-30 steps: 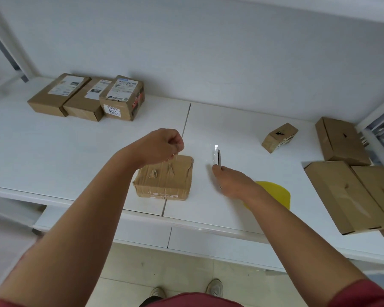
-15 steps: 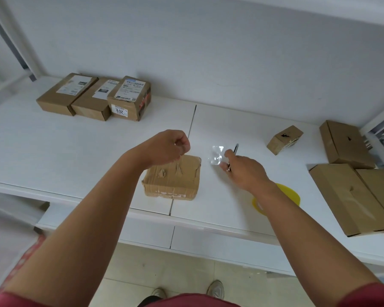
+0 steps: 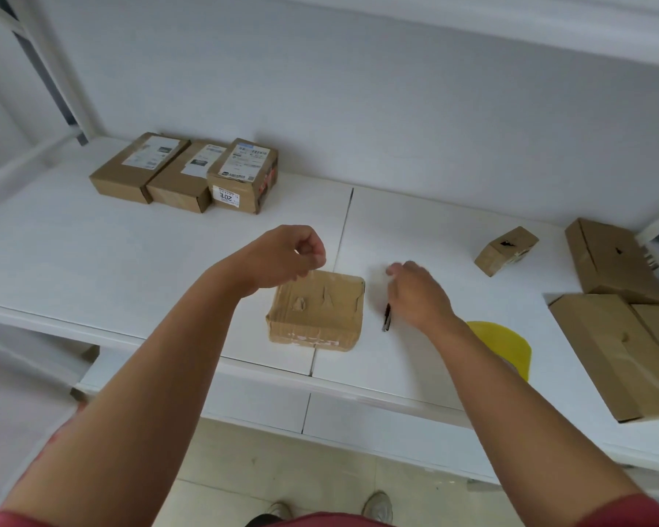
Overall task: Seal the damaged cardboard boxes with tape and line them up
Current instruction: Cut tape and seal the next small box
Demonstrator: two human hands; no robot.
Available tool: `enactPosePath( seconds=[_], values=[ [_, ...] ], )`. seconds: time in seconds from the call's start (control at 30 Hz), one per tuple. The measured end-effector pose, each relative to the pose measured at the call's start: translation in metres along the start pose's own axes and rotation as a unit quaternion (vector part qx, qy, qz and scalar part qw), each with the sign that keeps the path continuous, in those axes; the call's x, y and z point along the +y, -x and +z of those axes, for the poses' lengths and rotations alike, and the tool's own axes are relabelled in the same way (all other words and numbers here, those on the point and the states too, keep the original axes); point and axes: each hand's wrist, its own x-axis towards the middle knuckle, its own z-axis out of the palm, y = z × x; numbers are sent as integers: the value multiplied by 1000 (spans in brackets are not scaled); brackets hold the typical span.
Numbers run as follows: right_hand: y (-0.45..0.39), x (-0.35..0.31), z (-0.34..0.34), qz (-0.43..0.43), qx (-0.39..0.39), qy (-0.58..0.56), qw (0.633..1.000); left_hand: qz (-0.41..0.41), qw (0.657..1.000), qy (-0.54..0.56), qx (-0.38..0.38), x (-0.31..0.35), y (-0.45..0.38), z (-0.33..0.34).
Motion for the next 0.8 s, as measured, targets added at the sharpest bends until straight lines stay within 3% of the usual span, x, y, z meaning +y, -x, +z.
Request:
enactPosePath(
  seconds=[0.03,0.07,0.13,0.17,0.27,0.43,0.63,0.73,0.8],
  values=[
    [3,-8,-9,35,50,-162,985,1,1000,3,-5,-1,1,-1],
    [8,-19,-18,64,60,-330,940,1,1000,4,-10,-2,2,-2],
    [15,-36,-29,63,-27,-519,852,2,1000,2,-13,-3,2,-2],
    [18,-43,-30,51,-75,-544,834,3,1000,3,-14,-4,2,-1],
    [27,-54,-25,36,-116,-550,826,1,1000,10,-10,-8,4,-2],
    [35,-58,-11,39,-17,-574,817,-21,1000,19,-8,-23,12,-5],
    [42,-71,-10,15,55,-518,854,-58,991,96,66,-47,23,4],
    [42,-67,-13,24,93,-536,839,-70,985,118,106,-60,25,11],
    [41,-59,-18,44,121,-589,798,-77,986,79,128,-68,25,20]
  ],
)
